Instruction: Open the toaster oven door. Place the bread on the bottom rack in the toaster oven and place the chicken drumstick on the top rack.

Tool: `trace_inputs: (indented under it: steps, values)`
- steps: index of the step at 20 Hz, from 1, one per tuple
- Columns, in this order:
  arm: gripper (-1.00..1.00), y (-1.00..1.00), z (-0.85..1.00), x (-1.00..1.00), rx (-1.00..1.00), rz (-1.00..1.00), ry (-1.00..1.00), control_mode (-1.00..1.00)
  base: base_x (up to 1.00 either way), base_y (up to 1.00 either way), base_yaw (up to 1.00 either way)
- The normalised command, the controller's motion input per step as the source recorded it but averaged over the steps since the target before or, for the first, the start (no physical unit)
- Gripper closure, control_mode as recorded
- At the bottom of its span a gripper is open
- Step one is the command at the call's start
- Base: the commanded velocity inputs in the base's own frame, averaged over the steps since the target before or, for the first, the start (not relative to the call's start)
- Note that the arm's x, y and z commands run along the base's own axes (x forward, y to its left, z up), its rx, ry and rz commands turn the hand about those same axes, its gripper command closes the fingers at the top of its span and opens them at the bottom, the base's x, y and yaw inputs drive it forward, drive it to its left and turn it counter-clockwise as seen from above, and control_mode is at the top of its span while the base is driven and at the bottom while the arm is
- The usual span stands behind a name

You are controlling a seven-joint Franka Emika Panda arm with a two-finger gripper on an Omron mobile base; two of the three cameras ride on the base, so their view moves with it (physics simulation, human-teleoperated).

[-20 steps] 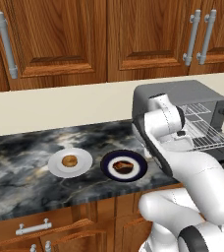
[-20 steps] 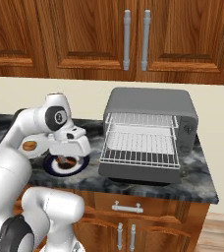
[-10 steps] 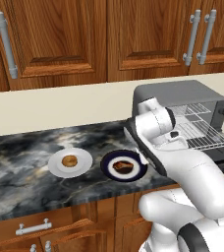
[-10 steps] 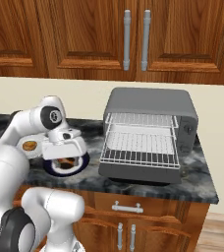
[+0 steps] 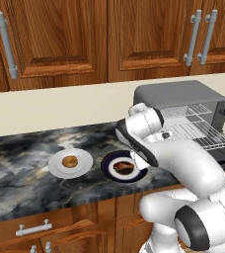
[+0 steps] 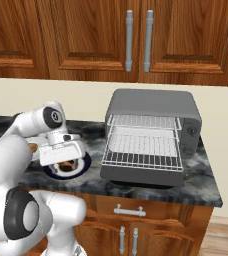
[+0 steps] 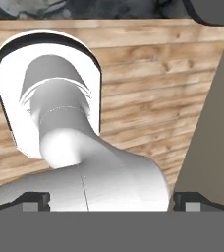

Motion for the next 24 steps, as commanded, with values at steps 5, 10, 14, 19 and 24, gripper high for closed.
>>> trace_inputs:
  steps: [5, 10, 14, 19, 24]
  values:
    - [-1.0, 0.12, -0.1, 0.1, 0.0, 0.01, 0.2, -1.0, 0.0, 0.0, 0.0]
    - [-1.0, 0.09, -0.1, 0.12, 0.0, 0.03, 0.22, -1.0, 0.0, 0.0, 0.0]
    - [-1.0, 0.01, -0.08, 0.27, 0.0, 0.0, 0.18, -1.0, 0.0, 0.0, 0.0]
    - [-1.0, 0.0, -0.08, 0.33, 0.0, 0.0, 0.1, -1.0, 0.0, 0.0, 0.0]
    - [-1.0, 0.0, -0.06, 0.24, 0.0, 0.0, 0.13, -1.0, 0.0, 0.0, 0.0]
